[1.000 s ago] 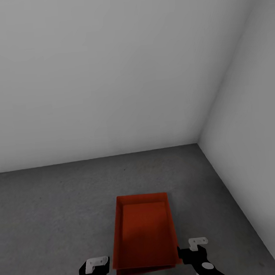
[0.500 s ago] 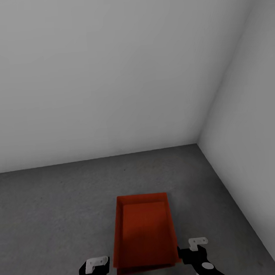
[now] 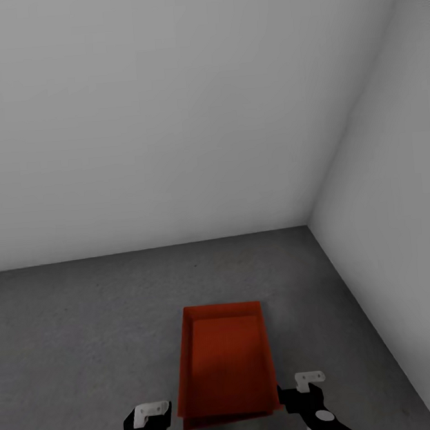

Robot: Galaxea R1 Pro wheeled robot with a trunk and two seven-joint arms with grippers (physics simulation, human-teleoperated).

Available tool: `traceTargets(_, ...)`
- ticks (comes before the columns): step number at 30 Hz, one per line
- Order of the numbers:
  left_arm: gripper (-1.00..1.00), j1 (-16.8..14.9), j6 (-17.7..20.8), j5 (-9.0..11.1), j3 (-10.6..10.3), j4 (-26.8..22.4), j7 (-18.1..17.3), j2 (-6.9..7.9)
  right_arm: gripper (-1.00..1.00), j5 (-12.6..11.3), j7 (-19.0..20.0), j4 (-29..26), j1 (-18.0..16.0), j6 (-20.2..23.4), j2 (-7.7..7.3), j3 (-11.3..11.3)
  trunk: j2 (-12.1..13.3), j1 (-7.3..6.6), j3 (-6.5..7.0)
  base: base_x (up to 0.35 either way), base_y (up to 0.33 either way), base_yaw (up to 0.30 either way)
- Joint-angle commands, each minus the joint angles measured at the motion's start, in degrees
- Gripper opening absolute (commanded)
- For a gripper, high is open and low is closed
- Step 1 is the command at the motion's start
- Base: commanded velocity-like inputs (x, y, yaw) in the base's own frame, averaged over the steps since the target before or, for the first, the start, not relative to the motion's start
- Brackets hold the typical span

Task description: Move the two storage containers from the living room to the garage. In the garage, place one container on the floor and stack the other container on top of it (either order is fine).

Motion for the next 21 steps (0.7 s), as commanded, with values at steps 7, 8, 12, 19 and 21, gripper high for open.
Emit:
traceTargets(7,1.00,-0.03,-0.18,0.02,0.17,0.04,-0.05,-0.04,1.00,0.05,-0.30,0.06,-0.04,-0.17,0.01,0.18,2.75,-1.52,1.70,0.000,0.000,0.000)
traceTargets(8,1.00,-0.03,-0.18,0.02,0.18,0.04,-0.05,-0.04,1.00,0.05,-0.30,0.06,-0.04,-0.17,0.01,0.18,2.75,-1.52,1.78,0.000,0.000,0.000)
traceTargets(12,1.00,-0.03,-0.18,0.02,0.21,0.04,-0.05,-0.04,1.00,0.05,-0.30,0.06,-0.04,-0.14,0.01,0.18,2.75,-1.52,2.13,0.000,0.000,0.000)
traceTargets(19,1.00,-0.03,-0.18,0.02,0.22,0.04,-0.05,-0.04,1.00,0.05,-0.30,0.06,-0.04,-0.17,0.01,0.18,2.75,-1.52,2.42,0.000,0.000,0.000)
traceTargets(21,1.00,-0.03,-0.18,0.02,0.23,0.04,-0.05,-0.04,1.00,0.05,-0.30,0.06,-0.04,-0.17,0.01,0.18,2.75,-1.52,2.45,0.000,0.000,0.000)
